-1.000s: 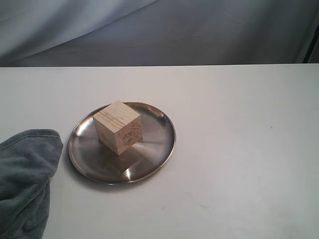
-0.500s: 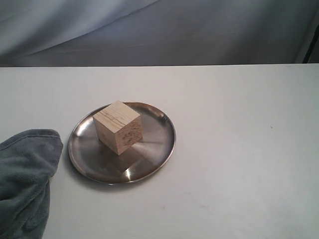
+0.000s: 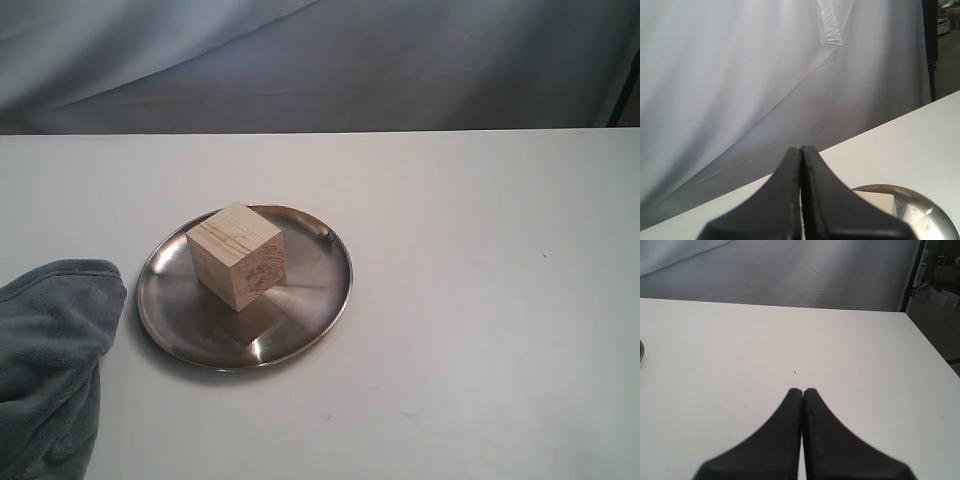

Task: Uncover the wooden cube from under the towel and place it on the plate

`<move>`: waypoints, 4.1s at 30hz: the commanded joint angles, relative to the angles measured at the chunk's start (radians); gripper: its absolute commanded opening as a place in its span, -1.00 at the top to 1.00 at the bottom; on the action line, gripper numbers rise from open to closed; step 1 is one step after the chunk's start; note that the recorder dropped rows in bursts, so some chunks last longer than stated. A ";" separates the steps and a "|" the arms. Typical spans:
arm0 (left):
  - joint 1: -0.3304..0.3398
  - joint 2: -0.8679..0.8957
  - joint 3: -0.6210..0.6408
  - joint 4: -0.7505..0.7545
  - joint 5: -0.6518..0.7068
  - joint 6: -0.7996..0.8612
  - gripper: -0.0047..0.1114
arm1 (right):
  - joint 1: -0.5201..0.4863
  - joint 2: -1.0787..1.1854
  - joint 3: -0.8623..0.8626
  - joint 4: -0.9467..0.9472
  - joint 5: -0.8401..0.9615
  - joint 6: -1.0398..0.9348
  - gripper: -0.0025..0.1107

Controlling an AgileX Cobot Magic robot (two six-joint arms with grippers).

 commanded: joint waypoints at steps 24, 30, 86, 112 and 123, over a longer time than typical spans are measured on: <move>0.320 -0.482 0.268 -0.039 -0.002 -0.261 0.92 | 0.000 -0.006 0.004 0.004 -0.014 -0.008 0.96; 0.523 -0.482 0.380 -0.093 -0.058 -0.272 0.92 | 0.000 -0.006 0.004 0.004 -0.014 -0.008 0.96; 0.523 -0.482 0.584 -0.122 -0.006 -0.063 0.92 | 0.000 -0.006 0.004 0.004 -0.014 -0.008 0.96; 0.435 -0.482 0.584 -0.122 -0.002 -0.082 0.92 | 0.000 -0.006 0.004 0.004 -0.014 -0.008 0.96; 0.435 -0.482 0.584 -0.122 -0.006 -0.089 0.92 | 0.000 -0.006 0.004 0.004 -0.014 -0.008 0.96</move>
